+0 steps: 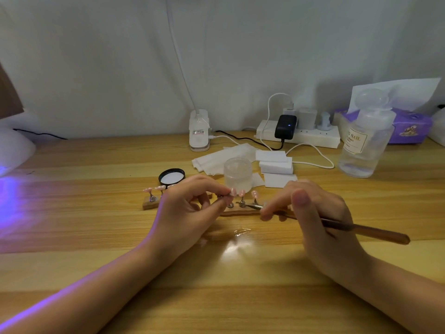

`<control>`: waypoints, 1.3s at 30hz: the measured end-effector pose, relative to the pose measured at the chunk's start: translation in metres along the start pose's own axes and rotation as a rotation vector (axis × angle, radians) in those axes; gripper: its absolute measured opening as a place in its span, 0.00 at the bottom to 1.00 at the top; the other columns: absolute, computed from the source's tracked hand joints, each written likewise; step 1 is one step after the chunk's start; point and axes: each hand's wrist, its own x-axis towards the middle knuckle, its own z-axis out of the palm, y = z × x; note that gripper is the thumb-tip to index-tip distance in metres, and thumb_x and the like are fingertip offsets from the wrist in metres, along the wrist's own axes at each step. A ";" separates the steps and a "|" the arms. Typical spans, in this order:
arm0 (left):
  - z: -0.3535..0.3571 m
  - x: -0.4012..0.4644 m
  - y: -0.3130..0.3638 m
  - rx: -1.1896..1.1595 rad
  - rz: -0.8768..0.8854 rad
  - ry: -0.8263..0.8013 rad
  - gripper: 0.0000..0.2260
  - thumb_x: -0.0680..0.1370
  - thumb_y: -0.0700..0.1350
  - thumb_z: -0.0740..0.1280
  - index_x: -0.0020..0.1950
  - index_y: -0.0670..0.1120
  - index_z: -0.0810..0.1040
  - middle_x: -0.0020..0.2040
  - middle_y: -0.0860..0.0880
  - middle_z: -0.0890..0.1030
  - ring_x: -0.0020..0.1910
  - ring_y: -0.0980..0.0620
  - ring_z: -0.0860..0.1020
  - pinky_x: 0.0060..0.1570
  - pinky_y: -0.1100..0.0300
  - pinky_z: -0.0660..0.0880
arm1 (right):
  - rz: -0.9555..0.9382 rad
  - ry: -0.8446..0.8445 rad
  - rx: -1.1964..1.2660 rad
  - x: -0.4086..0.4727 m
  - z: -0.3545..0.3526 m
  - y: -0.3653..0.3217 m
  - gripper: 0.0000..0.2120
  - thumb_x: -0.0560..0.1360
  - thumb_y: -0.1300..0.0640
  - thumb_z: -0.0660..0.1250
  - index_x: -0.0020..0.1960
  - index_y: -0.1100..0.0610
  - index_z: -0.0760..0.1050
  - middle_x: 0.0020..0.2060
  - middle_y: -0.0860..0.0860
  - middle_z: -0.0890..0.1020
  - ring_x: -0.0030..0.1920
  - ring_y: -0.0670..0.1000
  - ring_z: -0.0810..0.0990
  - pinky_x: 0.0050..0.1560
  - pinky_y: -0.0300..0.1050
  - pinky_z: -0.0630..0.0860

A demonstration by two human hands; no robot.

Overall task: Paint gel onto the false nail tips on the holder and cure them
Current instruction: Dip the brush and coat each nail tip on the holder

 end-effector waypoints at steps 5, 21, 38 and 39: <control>0.000 0.000 0.000 -0.008 -0.018 -0.007 0.06 0.69 0.39 0.72 0.44 0.48 0.82 0.39 0.52 0.80 0.33 0.55 0.73 0.32 0.70 0.69 | 0.005 -0.030 -0.088 0.004 0.004 0.002 0.20 0.79 0.48 0.50 0.45 0.55 0.77 0.40 0.45 0.80 0.43 0.42 0.79 0.43 0.45 0.75; -0.001 0.000 0.003 0.004 -0.046 -0.017 0.06 0.69 0.40 0.71 0.45 0.48 0.81 0.40 0.52 0.80 0.33 0.50 0.72 0.30 0.62 0.71 | -0.020 -0.045 -0.084 0.001 0.003 0.002 0.23 0.80 0.48 0.50 0.40 0.57 0.80 0.36 0.41 0.78 0.40 0.35 0.75 0.46 0.34 0.70; -0.001 0.000 0.003 0.012 -0.053 -0.020 0.08 0.69 0.37 0.72 0.44 0.49 0.81 0.39 0.53 0.80 0.33 0.50 0.72 0.32 0.67 0.70 | 0.044 -0.032 -0.072 0.003 0.004 0.002 0.20 0.78 0.47 0.52 0.43 0.55 0.79 0.39 0.43 0.81 0.42 0.41 0.79 0.45 0.43 0.75; -0.001 0.000 0.002 0.015 -0.056 -0.018 0.08 0.69 0.37 0.72 0.44 0.49 0.81 0.39 0.53 0.80 0.32 0.50 0.72 0.31 0.67 0.70 | 0.063 -0.048 -0.057 0.003 0.004 0.002 0.20 0.78 0.47 0.52 0.43 0.56 0.79 0.38 0.44 0.81 0.42 0.41 0.79 0.45 0.43 0.74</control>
